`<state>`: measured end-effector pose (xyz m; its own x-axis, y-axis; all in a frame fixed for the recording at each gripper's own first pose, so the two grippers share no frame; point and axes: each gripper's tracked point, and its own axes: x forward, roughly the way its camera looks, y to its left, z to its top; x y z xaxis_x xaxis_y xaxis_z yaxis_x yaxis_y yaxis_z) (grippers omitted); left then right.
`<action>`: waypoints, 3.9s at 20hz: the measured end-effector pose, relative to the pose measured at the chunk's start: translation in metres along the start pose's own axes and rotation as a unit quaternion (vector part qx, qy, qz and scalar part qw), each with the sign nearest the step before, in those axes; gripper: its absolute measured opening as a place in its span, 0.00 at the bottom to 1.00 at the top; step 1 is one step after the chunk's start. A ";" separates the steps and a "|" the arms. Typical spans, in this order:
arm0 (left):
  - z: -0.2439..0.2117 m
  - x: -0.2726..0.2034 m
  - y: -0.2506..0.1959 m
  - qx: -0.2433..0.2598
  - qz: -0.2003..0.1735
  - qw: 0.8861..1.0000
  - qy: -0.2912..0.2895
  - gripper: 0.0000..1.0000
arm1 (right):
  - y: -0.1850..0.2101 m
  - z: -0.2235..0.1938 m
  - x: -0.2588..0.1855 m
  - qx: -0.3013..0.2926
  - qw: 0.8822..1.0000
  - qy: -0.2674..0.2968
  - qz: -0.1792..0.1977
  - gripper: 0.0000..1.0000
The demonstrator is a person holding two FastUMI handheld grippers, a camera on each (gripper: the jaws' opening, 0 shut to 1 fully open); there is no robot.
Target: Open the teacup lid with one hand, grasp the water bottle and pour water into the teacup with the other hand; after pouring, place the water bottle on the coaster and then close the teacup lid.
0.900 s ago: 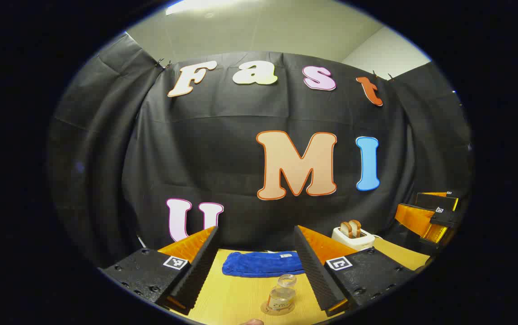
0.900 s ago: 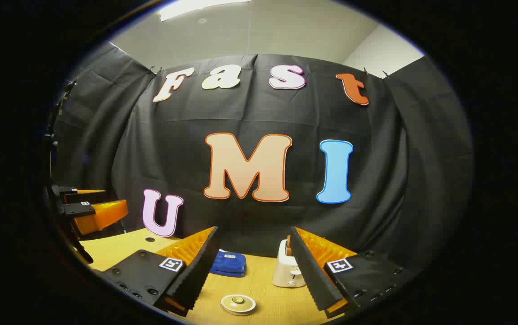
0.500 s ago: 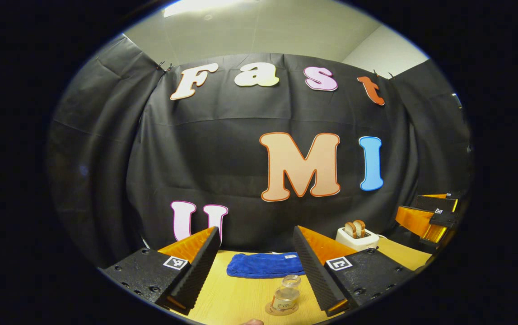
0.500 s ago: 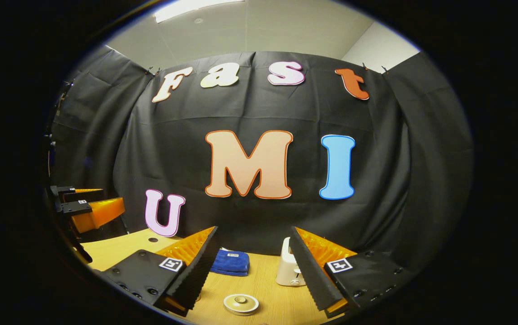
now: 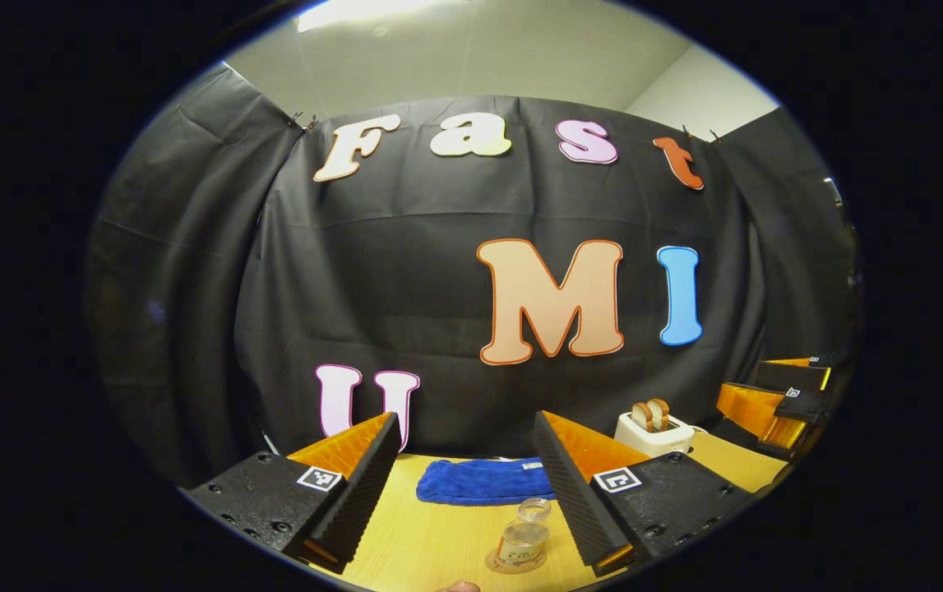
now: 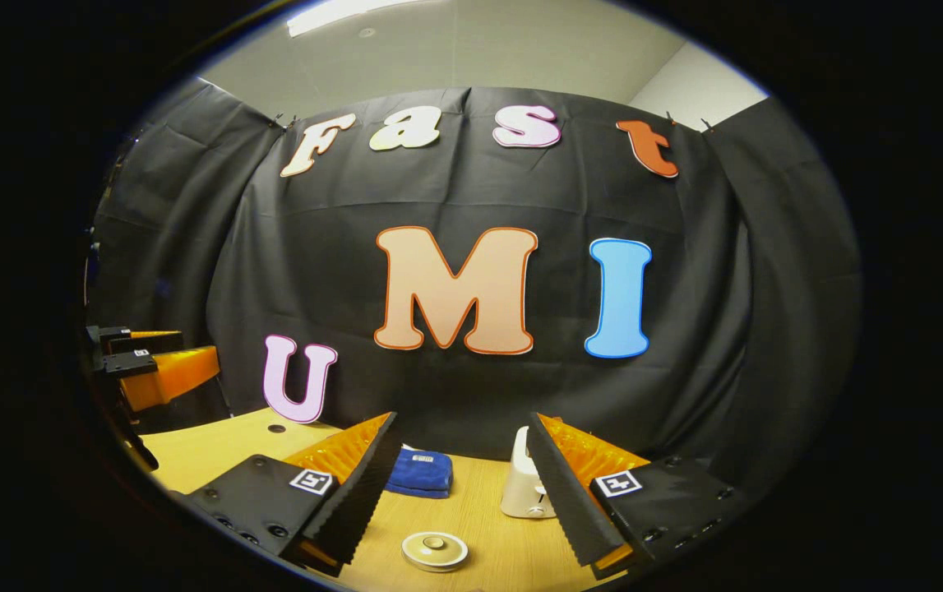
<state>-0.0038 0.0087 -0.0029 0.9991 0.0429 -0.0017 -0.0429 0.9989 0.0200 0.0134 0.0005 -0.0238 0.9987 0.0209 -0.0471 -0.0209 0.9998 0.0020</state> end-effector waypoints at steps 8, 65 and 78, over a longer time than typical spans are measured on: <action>0.001 -0.008 0.006 0.007 0.011 1.000 0.000 0.95 | 0.003 -0.053 0.012 -0.021 0.998 0.049 0.022 0.94; -0.076 -0.031 0.024 0.021 0.022 0.999 0.045 0.95 | 0.024 -0.226 0.030 -0.010 0.962 0.265 0.060 0.30; -0.174 -0.014 -0.036 -0.004 -0.063 0.993 0.101 0.95 | -0.021 -0.186 -0.004 -0.019 0.968 0.250 0.014 0.31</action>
<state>-0.0162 -0.0243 -0.1774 0.9755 -0.0798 -0.2051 0.0815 0.9967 -0.0002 0.0012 -0.0202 -0.2092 0.8500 0.0363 -0.5256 -0.0582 0.9980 -0.0252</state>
